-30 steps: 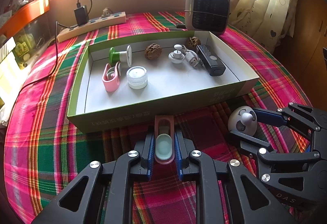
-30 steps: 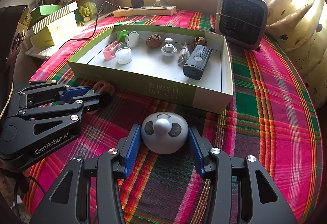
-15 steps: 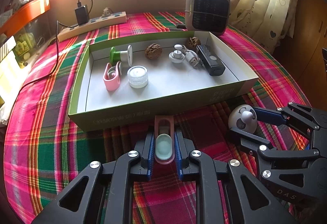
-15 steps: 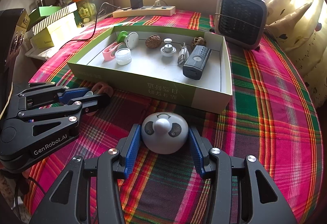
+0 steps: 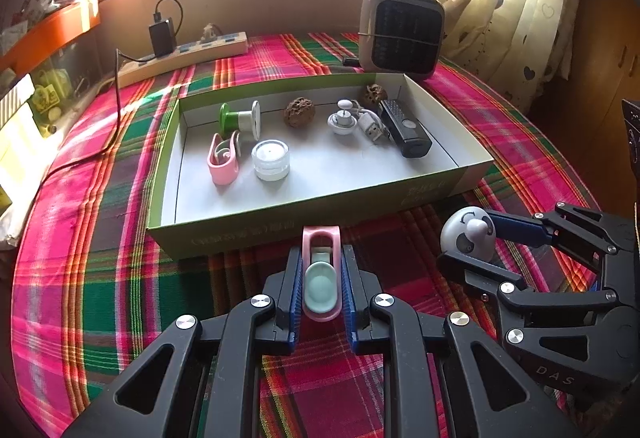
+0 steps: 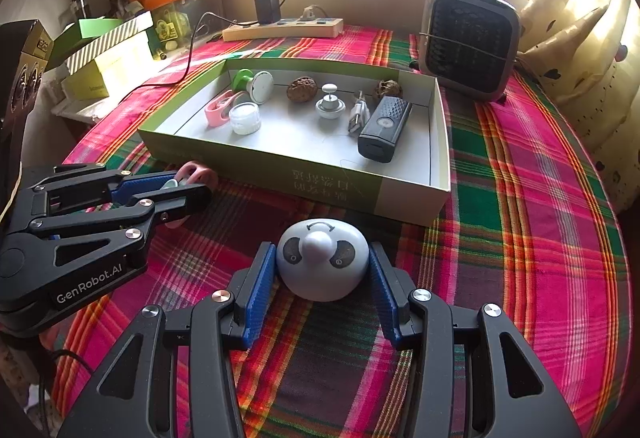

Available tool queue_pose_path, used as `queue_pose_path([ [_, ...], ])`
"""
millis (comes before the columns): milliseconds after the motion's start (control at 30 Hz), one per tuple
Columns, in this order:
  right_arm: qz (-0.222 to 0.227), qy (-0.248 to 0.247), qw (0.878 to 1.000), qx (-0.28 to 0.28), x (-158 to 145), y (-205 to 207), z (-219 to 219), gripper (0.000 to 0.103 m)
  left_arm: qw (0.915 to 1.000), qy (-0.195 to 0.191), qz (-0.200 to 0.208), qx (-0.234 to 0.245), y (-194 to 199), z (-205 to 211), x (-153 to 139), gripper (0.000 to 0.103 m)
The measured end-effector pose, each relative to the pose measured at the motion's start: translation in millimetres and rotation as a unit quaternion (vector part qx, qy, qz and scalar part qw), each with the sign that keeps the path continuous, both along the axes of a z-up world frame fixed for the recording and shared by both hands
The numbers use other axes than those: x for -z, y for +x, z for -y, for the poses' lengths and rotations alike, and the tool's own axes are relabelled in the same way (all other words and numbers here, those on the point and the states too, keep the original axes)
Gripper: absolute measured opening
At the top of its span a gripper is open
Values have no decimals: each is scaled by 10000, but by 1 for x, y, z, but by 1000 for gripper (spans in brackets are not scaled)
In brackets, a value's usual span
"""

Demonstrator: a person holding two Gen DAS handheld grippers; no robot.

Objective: Organize objects
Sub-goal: 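Lift and carry the white ball and pink clip with both tools over the lid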

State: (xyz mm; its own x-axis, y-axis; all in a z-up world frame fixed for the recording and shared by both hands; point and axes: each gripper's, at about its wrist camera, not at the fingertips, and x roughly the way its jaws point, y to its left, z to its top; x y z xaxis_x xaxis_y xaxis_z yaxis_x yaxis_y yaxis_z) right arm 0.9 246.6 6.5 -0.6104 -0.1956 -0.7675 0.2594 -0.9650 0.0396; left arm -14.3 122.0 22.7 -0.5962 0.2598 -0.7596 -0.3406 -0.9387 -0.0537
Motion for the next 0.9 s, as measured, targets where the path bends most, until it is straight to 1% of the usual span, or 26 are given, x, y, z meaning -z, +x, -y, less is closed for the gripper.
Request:
queue_pose_path([
  [233,-107,-24,9999,-11,-10,3,1,47,9999,98,-57,23,2,3,-9,16],
  [433,-186,-48,9998,-28,-17,1,2,47,9998,79,-165,-6,2,5,-18,16],
  [900,-344,-53,9994,-60,-33,-15,5,47,9997,94,-227,-67,-16,10,-27,16],
])
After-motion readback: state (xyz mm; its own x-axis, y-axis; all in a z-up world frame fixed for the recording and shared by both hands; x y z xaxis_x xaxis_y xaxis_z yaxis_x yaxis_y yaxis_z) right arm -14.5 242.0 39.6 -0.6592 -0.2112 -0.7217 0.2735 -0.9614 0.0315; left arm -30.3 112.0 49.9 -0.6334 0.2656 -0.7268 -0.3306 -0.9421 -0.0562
